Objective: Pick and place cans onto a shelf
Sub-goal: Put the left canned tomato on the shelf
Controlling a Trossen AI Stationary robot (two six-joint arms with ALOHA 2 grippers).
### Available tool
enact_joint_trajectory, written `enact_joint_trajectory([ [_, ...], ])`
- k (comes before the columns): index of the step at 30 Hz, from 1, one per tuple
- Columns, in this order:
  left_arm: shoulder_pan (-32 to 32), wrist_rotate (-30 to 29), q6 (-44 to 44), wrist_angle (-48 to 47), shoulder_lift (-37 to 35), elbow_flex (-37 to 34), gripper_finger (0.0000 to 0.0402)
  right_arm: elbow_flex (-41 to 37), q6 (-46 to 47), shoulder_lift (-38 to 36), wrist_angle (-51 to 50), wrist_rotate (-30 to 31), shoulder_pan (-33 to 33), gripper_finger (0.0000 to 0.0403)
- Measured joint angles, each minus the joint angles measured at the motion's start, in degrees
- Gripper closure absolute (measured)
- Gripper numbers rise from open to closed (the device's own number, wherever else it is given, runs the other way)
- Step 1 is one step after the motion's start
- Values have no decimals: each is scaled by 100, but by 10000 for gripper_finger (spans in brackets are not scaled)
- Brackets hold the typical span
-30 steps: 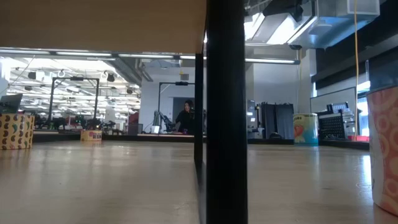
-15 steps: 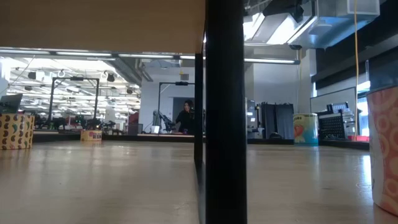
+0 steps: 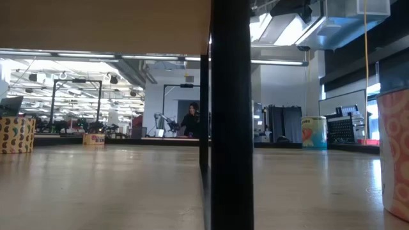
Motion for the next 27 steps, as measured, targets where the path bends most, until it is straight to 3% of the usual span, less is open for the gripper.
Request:
enact_joint_trajectory([
  [18, 0, 16, -26, -7, -9, 363, 355, 0, 0, 0, -2, 0, 0, 399],
  [27, 148, -577, -24, -8, -11, 459, 370, 0, 0, 0, 0, 0, 0, 399],
])
